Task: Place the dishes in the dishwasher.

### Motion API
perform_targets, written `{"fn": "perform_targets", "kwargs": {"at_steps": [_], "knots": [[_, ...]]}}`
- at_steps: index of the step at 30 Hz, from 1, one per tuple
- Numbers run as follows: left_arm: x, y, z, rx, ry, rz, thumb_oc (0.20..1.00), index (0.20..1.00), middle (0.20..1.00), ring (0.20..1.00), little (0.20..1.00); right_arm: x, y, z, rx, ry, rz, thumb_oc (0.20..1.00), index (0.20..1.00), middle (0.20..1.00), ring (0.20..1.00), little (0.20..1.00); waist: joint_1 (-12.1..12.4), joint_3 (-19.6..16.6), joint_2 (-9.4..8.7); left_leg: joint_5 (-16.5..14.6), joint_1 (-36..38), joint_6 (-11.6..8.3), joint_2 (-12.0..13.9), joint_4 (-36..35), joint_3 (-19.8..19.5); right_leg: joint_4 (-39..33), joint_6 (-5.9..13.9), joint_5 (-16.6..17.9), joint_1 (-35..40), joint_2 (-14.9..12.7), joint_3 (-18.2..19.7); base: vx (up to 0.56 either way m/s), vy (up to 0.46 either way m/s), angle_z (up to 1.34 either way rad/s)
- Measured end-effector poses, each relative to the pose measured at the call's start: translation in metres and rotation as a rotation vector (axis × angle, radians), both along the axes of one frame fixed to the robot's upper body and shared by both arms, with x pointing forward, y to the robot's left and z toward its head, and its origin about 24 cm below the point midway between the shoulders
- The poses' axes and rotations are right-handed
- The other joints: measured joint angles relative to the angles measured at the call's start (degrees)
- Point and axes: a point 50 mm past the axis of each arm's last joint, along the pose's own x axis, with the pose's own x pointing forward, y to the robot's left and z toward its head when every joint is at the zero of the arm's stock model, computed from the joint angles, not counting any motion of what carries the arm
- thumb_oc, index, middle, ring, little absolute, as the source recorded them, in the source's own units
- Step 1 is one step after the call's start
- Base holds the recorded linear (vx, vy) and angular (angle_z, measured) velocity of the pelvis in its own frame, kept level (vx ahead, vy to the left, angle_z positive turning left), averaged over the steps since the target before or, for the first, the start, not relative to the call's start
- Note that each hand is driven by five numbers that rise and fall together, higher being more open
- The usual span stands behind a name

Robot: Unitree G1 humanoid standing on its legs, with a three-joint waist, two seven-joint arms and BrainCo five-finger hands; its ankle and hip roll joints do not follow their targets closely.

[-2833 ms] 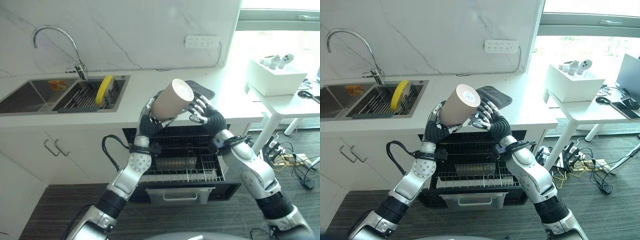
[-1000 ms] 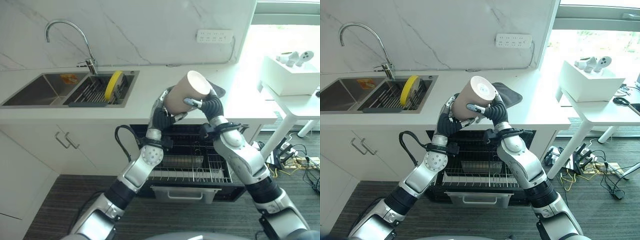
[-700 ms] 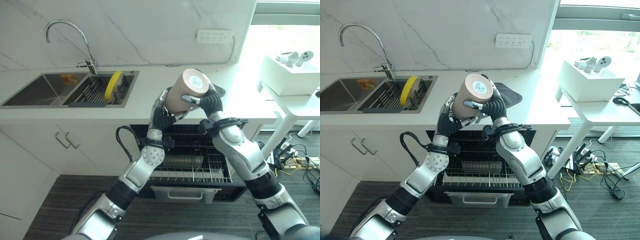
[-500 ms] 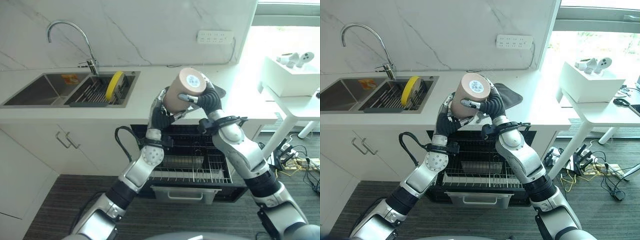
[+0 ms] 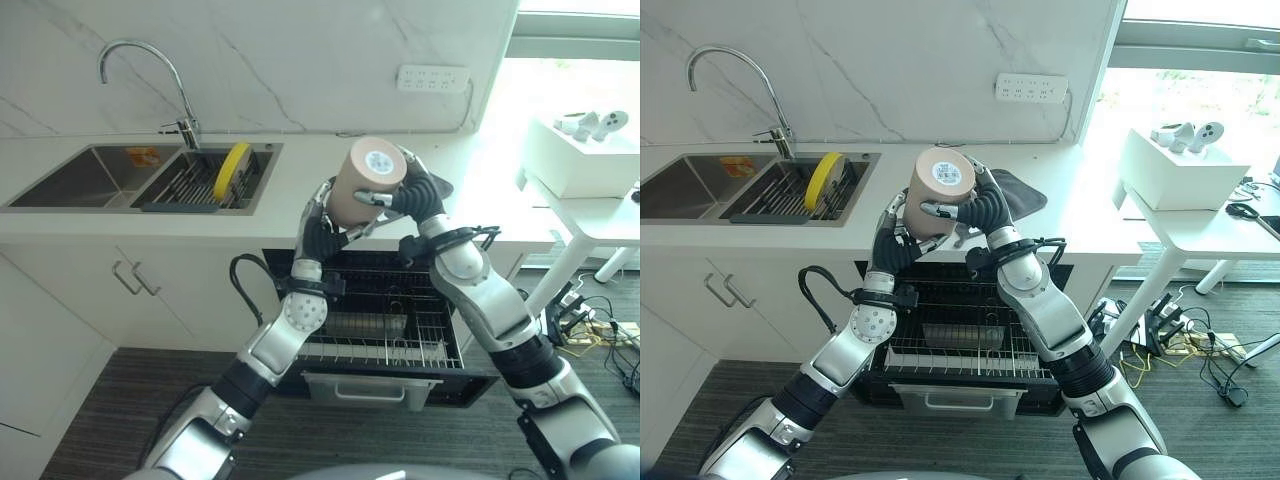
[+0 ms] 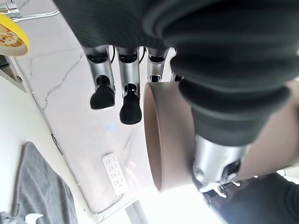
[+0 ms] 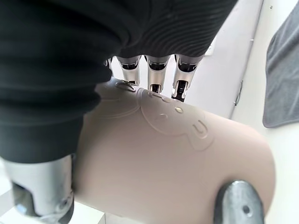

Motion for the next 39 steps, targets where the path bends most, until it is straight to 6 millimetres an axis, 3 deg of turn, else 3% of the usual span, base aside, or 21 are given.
{"fn": "perform_targets", "kwargs": {"at_steps": [2,3,4,5,19,29,33,39], "knots": [[0.0,0.0,0.0,-0.028,0.017,-0.016,0.2,0.2,0.2,0.2,0.2,0.0,0.0,0.0,0.003,-0.002,-0.009,0.2,0.2,0.2,0.2,0.2,-0.1,0.0,0.0,0.0,0.0,0.0,0.0,0.0,0.0,0.0,0.0,0.0,0.0,0.0,0.0,0.0,0.0,0.0],[0.0,0.0,0.0,-0.029,0.019,-0.02,0.504,0.504,0.504,0.504,0.504,-0.001,0.0,-0.001,0.004,-0.005,-0.014,0.2,0.2,0.2,0.2,0.2,-0.1,0.0,0.01,0.0,0.0,0.0,0.0,0.0,0.0,0.0,0.0,0.0,0.0,0.0,0.0,0.0,0.0,0.0],[0.0,-0.001,0.0,-0.043,0.027,-0.032,0.624,0.624,0.624,0.624,0.624,-0.001,-0.001,-0.001,0.003,-0.009,-0.017,0.2,0.2,0.2,0.2,0.2,-0.1,0.0,0.01,0.0,0.0,0.0,0.0,0.0,0.0,0.0,0.0,0.0,0.0,0.0,0.0,0.0,0.0,0.0],[0.0,-0.001,0.0,-0.049,0.032,-0.036,1.0,1.0,1.0,1.0,1.0,-0.001,-0.001,-0.001,0.001,-0.01,-0.018,0.2,0.2,0.2,0.2,0.2,-0.1,0.0,0.02,0.0,0.0,0.0,0.0,0.0,0.0,0.0,0.0,0.0,0.0,0.0,0.0,0.0,0.0,0.0],[-0.002,0.003,0.01,-0.092,0.035,-0.107,1.0,1.0,1.0,1.0,1.0,-0.003,-0.017,-0.006,-0.004,-0.048,-0.076,0.2,0.2,0.2,0.2,0.2,0.1,0.1,0.08,0.0,-0.1,0.01,0.0,0.0,-0.1,0.0,0.01,0.0,0.0,0.0,0.0,0.0,0.0,0.0],[-0.007,0.047,0.001,-0.163,0.064,0.02,1.0,1.0,1.0,1.0,1.0,-0.007,-0.062,-0.022,-0.006,-0.019,-0.231,0.2,0.2,0.2,0.2,0.2,0.3,0.2,0.34,0.0,-0.8,0.05,0.0,0.0,-1.1,-0.3,0.05,-0.1,-0.1,-0.1,-0.6,0.0,-0.002,0.02],[-0.016,0.07,-0.009,-0.244,0.118,0.067,1.0,1.0,1.0,1.0,1.0,-0.013,-0.082,-0.034,-0.035,0.01,-0.284,0.2,0.2,0.2,0.2,0.2,0.3,0.6,0.73,0.0,-0.8,0.02,0.0,0.0,-1.2,-0.3,0.1,-0.3,-0.1,-0.1,-0.8,0.01,-0.004,0.01],[-0.033,0.106,-0.036,-0.194,0.289,0.101,1.0,1.0,1.0,1.0,1.0,-0.033,-0.125,-0.046,-0.14,0.062,-0.356,0.2,0.2,0.2,0.2,0.2,0.6,1.6,1.47,-0.6,-0.9,0.51,-0.1,-0.3,-1.5,-0.3,1.07,-1.5,0.6,-0.1,-1.6,0.07,-0.018,0.07]]}}
